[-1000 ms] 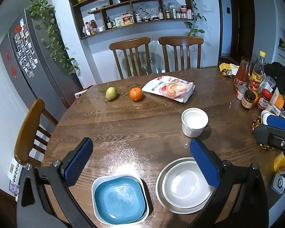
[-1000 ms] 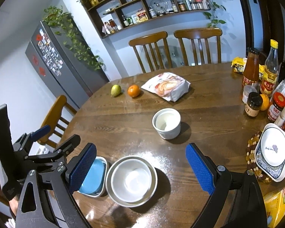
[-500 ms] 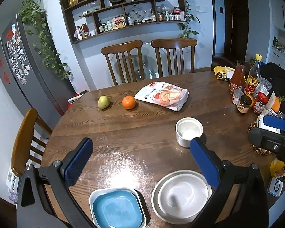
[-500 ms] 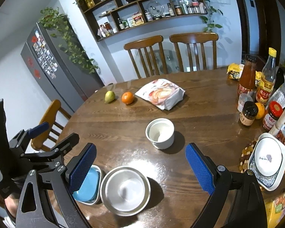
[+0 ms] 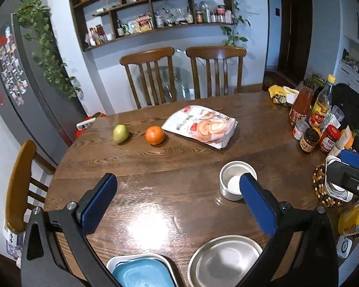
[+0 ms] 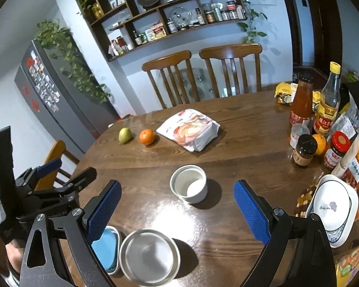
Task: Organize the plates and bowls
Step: 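Move both tools toward the small white ramekin, then close both tools on the rim of the white ramekin, then lift and carry the white ramekin with both tools over the nested bowls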
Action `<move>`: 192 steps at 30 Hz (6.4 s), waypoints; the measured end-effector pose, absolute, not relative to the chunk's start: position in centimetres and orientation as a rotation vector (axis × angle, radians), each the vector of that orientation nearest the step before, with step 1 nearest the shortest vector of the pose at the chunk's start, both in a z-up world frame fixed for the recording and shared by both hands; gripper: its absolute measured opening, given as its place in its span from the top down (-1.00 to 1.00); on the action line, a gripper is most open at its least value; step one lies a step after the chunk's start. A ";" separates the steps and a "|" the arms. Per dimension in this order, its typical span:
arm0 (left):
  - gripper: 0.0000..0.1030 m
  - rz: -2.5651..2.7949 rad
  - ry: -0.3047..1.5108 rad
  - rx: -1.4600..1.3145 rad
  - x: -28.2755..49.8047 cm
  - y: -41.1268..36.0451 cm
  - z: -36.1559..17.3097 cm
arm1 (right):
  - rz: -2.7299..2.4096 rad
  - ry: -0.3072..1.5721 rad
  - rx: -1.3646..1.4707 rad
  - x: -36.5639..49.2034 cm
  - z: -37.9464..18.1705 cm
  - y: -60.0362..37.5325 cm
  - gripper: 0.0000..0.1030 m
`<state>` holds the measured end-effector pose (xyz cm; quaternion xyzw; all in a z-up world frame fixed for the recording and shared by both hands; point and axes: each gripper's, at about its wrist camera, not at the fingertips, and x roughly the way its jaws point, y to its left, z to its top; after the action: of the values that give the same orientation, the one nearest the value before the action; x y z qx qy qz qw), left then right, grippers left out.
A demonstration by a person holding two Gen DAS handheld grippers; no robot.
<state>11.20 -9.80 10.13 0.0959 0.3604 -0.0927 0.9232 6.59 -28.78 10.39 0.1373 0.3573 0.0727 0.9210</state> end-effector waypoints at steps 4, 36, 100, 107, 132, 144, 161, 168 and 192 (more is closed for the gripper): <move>-0.97 -0.216 0.782 0.233 12.8 -11.5 8.1 | 0.140 0.777 0.297 8.4 9.2 -29.1 -0.85; -0.91 -0.305 0.982 0.284 19.5 -16.2 -0.8 | 0.117 0.973 0.382 16.0 0.4 -30.9 -0.72; 0.69 -0.348 1.160 0.275 22.5 -19.2 -7.3 | 0.197 1.120 0.421 20.7 -6.9 -29.9 0.56; 0.69 -0.345 1.155 0.276 22.4 -19.3 -7.2 | 0.188 1.113 0.419 20.5 -6.8 -29.8 0.56; 0.69 -0.350 1.074 0.272 20.4 -19.1 -4.2 | 0.184 1.050 0.414 18.6 -3.9 -29.7 0.56; 0.68 -0.349 1.021 0.271 18.1 -18.3 -2.0 | 0.187 1.008 0.399 16.3 -1.7 -28.9 0.56; 0.67 -0.349 0.942 0.276 13.0 -17.0 1.1 | 0.187 0.951 0.367 11.4 1.4 -27.2 0.56; 0.66 -0.350 0.927 0.271 11.0 -16.4 1.7 | 0.189 0.938 0.357 9.2 2.1 -26.6 0.56; 0.66 -0.300 0.938 0.250 5.2 -13.3 1.1 | 0.241 0.958 0.321 4.0 1.5 -23.4 0.56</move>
<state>5.23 -13.33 1.11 0.1195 0.4490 -0.1434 0.8738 3.99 -23.36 1.48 0.1533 0.4579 0.1152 0.8681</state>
